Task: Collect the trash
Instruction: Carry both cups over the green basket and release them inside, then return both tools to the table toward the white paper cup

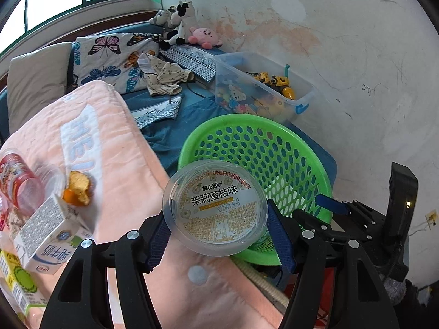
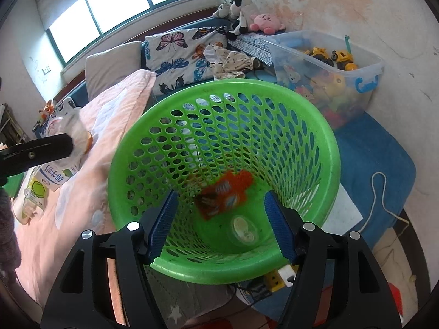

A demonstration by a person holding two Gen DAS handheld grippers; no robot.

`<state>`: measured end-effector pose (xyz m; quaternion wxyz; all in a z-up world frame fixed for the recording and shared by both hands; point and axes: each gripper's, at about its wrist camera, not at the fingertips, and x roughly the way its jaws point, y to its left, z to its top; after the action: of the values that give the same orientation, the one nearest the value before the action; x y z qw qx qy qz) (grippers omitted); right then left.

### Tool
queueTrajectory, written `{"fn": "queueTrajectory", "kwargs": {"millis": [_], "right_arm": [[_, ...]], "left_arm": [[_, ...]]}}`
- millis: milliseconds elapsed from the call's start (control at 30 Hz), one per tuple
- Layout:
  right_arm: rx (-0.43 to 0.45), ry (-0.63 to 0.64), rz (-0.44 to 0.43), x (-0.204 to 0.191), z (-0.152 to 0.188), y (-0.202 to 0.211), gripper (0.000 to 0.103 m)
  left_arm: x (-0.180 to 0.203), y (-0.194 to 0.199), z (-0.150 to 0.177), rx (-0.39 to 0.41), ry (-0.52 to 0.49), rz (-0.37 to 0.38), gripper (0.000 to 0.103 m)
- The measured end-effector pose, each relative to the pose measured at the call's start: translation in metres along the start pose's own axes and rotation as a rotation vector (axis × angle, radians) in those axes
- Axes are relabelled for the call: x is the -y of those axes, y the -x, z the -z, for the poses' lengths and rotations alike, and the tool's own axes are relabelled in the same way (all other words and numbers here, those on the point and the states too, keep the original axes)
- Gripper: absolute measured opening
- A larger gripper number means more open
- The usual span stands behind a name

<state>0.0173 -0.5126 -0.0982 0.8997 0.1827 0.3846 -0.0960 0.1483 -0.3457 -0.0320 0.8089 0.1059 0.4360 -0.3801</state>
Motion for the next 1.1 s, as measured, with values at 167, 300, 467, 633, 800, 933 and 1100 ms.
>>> {"fn": "queueTrajectory", "kwargs": {"millis": [167,300,467,633,800,933,1100], "right_arm": [[0.011,0.003,-0.003,0.0,0.001,0.006,0.067],[0.016,-0.013,-0.007,0.005,0.003,0.009,0.067],[0.012,-0.034,0.001,0.015,0.007,0.014,0.067],[0.009,-0.053,0.012,0.021,0.01,0.018,0.067],[0.006,-0.049,0.016,0.018,0.011,0.023,0.067],[0.018,-0.034,0.002,0.007,0.012,0.031,0.067],[0.042,-0.007,-0.027,-0.015,0.013,0.04,0.07]], "left_arm": [[0.006,-0.014,-0.003,-0.019,-0.008,0.011,0.063],[0.013,-0.025,-0.005,-0.037,-0.021,0.022,0.063],[0.021,-0.037,-0.008,-0.052,-0.037,0.031,0.065],[0.023,-0.044,-0.008,-0.055,-0.041,0.037,0.076],[0.018,-0.037,-0.008,-0.039,-0.025,0.042,0.078],[0.011,-0.021,-0.003,-0.02,-0.008,0.037,0.079],[-0.007,0.014,0.009,0.021,0.017,-0.002,0.079]]}}
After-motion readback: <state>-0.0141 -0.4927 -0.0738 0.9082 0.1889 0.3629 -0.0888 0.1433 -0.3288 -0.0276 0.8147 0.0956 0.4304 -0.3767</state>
